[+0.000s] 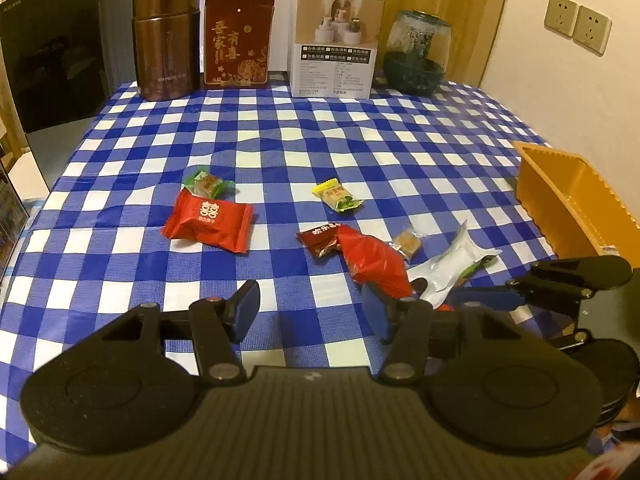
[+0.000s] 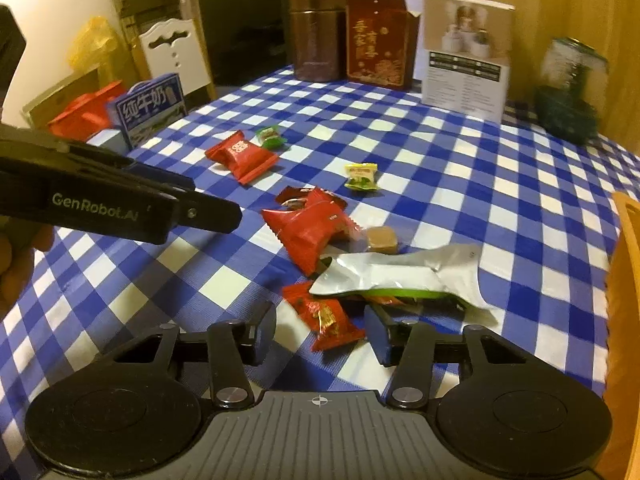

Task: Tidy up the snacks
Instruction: 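Close the right tool on a small red candy packet while the left tool grasps a red packet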

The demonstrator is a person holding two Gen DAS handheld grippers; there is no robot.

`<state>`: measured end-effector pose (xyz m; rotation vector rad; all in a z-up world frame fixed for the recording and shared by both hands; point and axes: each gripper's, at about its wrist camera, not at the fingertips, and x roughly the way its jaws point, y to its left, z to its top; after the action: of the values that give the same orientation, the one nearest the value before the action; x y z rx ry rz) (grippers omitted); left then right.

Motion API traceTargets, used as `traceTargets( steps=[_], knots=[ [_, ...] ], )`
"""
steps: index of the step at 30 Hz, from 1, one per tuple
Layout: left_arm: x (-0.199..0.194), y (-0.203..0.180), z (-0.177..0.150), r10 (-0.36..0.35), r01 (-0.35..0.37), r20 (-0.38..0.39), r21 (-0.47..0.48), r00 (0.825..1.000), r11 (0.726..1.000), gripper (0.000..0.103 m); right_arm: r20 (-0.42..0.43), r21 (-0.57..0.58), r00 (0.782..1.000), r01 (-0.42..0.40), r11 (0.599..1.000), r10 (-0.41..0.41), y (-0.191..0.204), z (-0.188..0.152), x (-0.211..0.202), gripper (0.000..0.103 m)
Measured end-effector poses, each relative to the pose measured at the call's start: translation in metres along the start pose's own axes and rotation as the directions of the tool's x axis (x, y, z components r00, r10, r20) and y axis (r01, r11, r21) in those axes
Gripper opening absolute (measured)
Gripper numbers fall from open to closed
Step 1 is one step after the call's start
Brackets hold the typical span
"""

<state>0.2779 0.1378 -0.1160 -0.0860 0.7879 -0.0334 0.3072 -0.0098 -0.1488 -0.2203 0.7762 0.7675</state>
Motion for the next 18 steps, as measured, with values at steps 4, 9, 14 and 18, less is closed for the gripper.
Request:
traceTargets(
  steps=[4,9,14,18],
  knots=[
    [0.002,-0.001,0.0,-0.002,0.002,-0.004,0.003,1.0,1.0,0.053,-0.01,-0.002,1.0,-0.002,1.0,0.002,-0.001,0.003,0.006,0.034],
    [0.003,-0.004,-0.001,-0.001,0.001,-0.008,0.007,1.0,1.0,0.057,-0.002,0.0,1.0,0.008,1.0,-0.008,0.002,0.004,0.006,0.03],
    [0.005,-0.007,0.0,-0.017,0.017,-0.006,0.003,1.0,1.0,0.057,0.022,0.038,0.999,0.04,0.998,-0.041,-0.001,0.006,-0.006,0.021],
    [0.011,-0.009,0.004,-0.044,0.044,-0.001,-0.004,0.999,0.999,0.057,0.044,0.085,0.997,0.065,0.994,-0.069,-0.01,0.005,-0.012,0.021]
  ],
)
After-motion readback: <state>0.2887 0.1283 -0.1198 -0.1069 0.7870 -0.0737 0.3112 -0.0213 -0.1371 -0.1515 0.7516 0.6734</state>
